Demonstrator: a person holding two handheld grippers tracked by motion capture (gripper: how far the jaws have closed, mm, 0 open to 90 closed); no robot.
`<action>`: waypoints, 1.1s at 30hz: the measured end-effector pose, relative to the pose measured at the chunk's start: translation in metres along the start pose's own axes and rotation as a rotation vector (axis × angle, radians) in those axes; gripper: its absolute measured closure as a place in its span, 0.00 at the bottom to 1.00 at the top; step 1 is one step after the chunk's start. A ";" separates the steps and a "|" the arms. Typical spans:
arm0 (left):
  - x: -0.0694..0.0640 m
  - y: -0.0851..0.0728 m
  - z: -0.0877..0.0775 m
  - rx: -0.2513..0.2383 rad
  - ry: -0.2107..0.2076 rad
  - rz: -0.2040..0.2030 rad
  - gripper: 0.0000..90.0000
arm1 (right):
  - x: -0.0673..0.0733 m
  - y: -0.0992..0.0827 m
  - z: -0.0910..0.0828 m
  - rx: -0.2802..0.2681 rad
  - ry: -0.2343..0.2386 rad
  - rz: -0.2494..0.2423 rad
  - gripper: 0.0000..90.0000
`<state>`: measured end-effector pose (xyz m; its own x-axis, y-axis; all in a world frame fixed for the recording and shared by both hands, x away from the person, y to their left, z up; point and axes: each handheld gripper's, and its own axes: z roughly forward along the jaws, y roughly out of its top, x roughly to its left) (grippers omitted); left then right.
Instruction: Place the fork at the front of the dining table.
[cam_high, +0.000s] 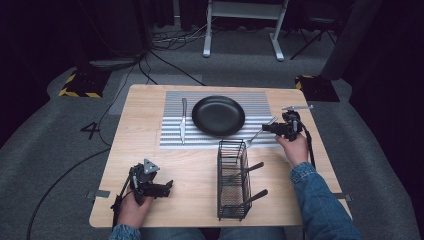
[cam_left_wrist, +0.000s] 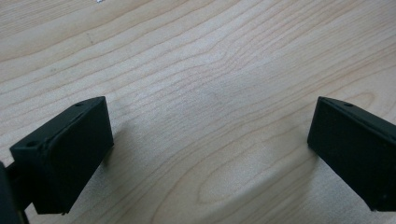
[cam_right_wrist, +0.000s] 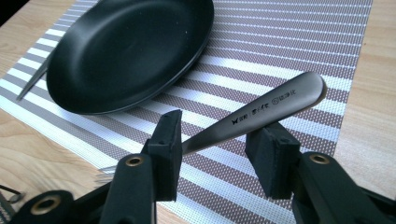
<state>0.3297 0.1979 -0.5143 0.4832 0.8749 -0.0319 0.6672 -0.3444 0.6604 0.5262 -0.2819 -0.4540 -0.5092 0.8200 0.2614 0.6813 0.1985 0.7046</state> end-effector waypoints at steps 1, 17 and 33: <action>0.000 0.000 0.000 0.000 -0.001 0.000 0.00 | -0.001 -0.001 0.003 0.006 -0.003 0.000 0.60; 0.000 0.000 0.000 0.000 0.001 0.000 0.00 | -0.011 -0.009 0.015 0.055 -0.005 0.040 0.58; 0.000 0.000 0.000 0.001 0.000 0.000 0.00 | -0.001 -0.012 0.012 0.027 -0.013 0.055 0.54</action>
<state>0.3297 0.1978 -0.5143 0.4831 0.8750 -0.0323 0.6678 -0.3444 0.6599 0.5250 -0.2788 -0.4700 -0.4639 0.8371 0.2899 0.7220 0.1676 0.6713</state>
